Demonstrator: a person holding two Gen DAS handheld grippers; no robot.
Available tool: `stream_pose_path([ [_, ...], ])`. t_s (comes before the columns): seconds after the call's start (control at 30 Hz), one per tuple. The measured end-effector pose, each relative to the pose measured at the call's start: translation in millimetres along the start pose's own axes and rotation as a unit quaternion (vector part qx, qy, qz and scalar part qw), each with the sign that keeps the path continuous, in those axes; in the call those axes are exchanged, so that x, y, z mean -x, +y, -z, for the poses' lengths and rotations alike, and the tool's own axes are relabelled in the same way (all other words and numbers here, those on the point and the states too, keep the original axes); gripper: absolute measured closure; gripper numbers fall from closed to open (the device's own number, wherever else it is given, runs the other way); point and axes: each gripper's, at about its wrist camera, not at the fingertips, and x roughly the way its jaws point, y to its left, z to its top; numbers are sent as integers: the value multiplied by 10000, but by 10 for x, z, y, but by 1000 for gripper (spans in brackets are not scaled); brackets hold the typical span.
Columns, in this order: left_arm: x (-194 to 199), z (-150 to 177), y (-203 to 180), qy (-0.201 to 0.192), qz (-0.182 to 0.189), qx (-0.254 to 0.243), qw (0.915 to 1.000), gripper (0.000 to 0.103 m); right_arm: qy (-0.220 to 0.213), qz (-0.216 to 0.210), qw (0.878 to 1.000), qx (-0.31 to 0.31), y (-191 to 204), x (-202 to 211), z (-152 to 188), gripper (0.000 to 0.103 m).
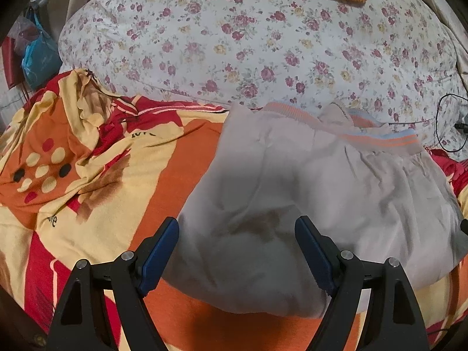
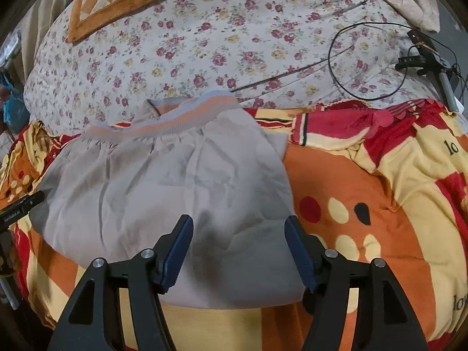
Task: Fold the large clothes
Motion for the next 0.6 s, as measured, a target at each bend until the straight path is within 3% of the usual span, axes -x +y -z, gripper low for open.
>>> stream_pose_path([
  [0.4,-138,-7,-32,21,-98,-86,9999,21,-25,348,9990,-279,-159,-164,-39,35],
  [0.6,-255,-30,-35,75,-131,-68,9999,21,125,217,9989,-397,-200,-327,-76,35],
])
